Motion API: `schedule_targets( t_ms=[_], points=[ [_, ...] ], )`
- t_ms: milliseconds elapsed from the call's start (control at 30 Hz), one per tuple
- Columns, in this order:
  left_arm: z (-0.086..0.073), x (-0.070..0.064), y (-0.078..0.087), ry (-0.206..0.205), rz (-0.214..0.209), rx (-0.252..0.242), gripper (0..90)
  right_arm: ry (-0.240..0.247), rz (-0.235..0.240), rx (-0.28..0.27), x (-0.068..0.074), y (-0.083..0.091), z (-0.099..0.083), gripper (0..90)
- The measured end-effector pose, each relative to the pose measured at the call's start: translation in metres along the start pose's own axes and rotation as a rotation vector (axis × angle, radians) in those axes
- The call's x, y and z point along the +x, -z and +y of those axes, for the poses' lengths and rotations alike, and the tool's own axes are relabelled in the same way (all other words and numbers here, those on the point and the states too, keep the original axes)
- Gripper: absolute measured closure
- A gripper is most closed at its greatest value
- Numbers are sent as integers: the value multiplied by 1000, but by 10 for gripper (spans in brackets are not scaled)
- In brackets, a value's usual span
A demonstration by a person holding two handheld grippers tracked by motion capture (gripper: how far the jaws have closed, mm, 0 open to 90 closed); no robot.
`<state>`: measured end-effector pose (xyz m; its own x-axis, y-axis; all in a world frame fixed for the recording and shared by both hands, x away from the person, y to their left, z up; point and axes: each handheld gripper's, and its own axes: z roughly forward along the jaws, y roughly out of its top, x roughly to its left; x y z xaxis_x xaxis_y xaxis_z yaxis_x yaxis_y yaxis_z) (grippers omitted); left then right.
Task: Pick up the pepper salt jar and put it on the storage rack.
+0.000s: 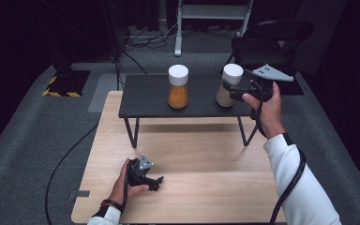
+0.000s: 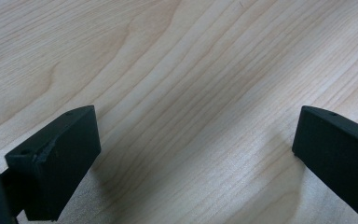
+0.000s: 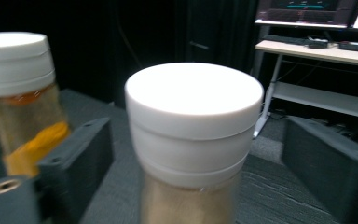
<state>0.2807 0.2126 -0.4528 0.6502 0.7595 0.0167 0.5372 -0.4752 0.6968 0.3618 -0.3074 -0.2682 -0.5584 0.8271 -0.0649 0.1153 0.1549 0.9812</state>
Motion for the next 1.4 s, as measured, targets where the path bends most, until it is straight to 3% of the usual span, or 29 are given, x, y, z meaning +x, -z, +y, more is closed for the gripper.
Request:
schedule_targets(
  t_ms=[333, 433, 633, 1000, 1400],
  points=[
    [0, 0, 0, -2, 0, 0, 8, 111, 8, 49, 6, 15, 15, 2],
    [0, 0, 0, -2, 0, 0, 8, 132, -4, 36, 9, 23, 14, 3],
    [0, 0, 0, -1, 0, 0, 8, 151, -3, 16, 10, 35, 10, 3],
    [0, 0, 0, -1, 0, 0, 8, 165, 27, -26, 7, 63, -15, 3],
    [0, 0, 0, -1, 0, 0, 8, 174, 57, -17, 10, 76, -38, 3]
  ],
)
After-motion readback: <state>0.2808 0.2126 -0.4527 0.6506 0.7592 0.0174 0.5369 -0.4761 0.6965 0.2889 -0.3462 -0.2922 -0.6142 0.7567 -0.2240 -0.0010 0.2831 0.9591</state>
